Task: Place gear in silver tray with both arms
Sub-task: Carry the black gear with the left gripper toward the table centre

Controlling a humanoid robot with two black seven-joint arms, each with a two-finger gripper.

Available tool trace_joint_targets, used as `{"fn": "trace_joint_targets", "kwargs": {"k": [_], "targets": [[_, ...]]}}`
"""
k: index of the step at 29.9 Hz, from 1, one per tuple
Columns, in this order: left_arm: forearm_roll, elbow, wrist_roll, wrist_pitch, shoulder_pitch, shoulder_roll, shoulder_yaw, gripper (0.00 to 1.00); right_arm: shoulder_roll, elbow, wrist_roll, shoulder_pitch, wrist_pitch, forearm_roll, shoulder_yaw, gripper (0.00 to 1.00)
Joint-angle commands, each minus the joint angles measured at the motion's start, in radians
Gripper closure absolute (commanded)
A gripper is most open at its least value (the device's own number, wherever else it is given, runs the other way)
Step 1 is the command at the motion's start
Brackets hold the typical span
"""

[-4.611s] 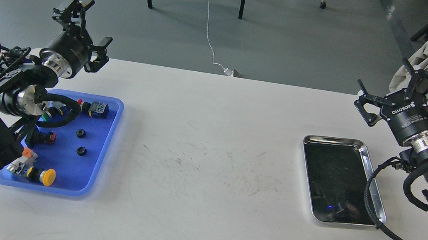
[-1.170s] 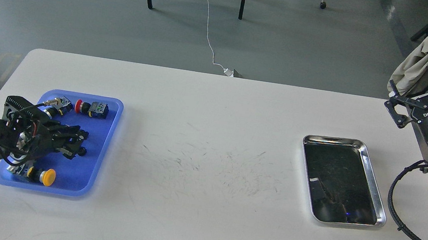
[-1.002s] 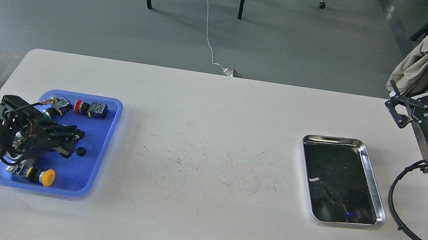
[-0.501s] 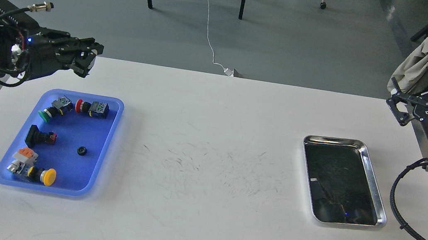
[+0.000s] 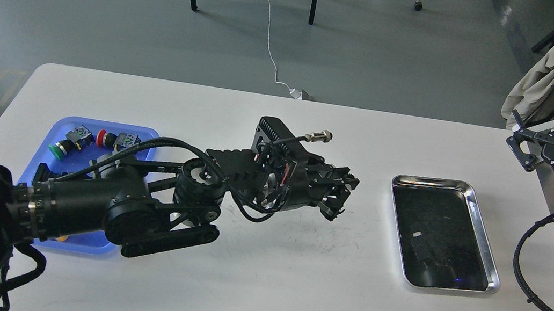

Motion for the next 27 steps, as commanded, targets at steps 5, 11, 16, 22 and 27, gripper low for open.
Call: {"fn": "trace_joint_targets", "kwargs": {"k": [5, 11, 16, 22, 27], "targets": [[0.010, 0.143, -0.008, 0.002, 0.068, -0.036, 0.017, 0.86, 0.000, -0.006, -0.019, 0.000, -0.009, 0.000, -0.002, 0.01], [-0.019, 0.212, -0.011, 0.021, 0.099, -0.036, 0.028, 0.84, 0.000, -0.006, -0.019, -0.015, -0.013, 0.000, -0.002, 0.01], [-0.020, 0.210, -0.011, 0.027, 0.103, -0.036, 0.031, 0.84, 0.001, -0.006, -0.017, -0.015, -0.013, 0.000, -0.003, 0.01], [-0.017, 0.166, 0.002, 0.033, 0.137, -0.036, 0.033, 0.79, 0.001, -0.006, -0.017, -0.015, -0.013, 0.000, -0.003, 0.01], [-0.014, 0.163, 0.004, 0.034, 0.176, -0.036, 0.034, 0.69, 0.001, -0.006, -0.016, -0.017, -0.013, 0.000, -0.003, 0.01]]}}
